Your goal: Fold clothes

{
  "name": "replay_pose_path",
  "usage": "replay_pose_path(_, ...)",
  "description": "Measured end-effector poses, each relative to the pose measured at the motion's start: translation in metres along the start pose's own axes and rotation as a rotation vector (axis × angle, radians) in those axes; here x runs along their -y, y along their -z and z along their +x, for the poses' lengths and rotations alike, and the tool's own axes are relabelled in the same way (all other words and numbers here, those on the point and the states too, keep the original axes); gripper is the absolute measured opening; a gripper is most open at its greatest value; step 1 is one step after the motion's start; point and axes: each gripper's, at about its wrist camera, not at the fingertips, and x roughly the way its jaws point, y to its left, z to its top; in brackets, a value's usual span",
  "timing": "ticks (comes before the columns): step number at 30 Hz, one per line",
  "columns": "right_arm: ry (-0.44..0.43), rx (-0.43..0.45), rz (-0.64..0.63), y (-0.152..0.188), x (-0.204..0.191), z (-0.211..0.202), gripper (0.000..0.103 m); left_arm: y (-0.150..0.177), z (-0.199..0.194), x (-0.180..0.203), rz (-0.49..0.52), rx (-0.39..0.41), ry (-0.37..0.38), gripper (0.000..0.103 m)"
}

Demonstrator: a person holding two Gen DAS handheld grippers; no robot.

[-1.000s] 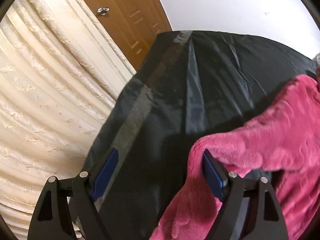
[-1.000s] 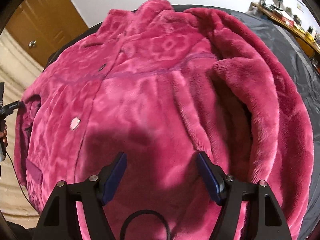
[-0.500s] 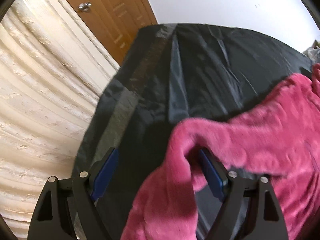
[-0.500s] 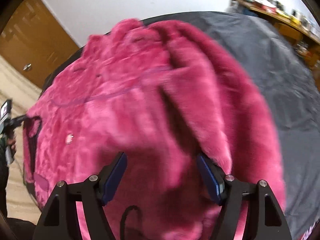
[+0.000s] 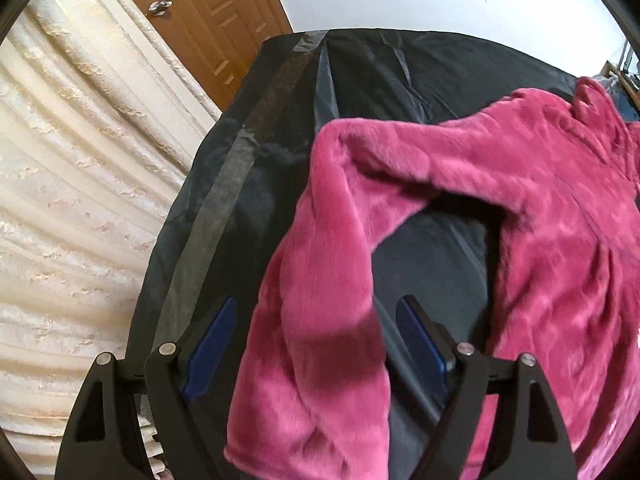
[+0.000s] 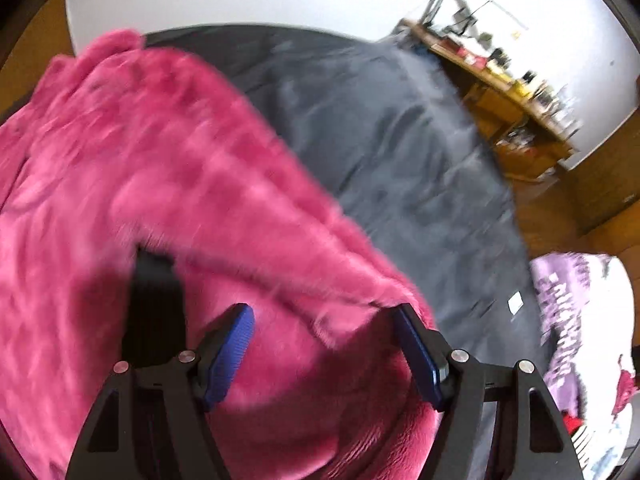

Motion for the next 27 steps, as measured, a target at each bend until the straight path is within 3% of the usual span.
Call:
replay_pose_path(3,0.022,0.012,0.05,-0.034,0.021,0.005,0.074,0.009,-0.01,-0.001,-0.006,0.009,0.01,0.085)
replay_pose_path(6,0.034,0.037,0.018,-0.05,0.022,-0.006,0.074,0.021,-0.021,0.005,0.005,0.016,0.025,0.085)
replay_pose_path(11,-0.087,0.052,-0.025,-0.036,-0.001,-0.032,0.074,0.023,-0.031,0.014,0.013,0.041,0.08,0.085)
replay_pose_path(19,-0.315,0.077,0.027,-0.004,-0.046,-0.072,0.076,0.007,-0.033,0.053,0.056,0.049,0.141,0.085)
replay_pose_path(27,-0.448,0.077,0.026,-0.022,-0.104,-0.066,0.076,-0.037,-0.023,0.102,0.113,0.084,0.211,0.085)
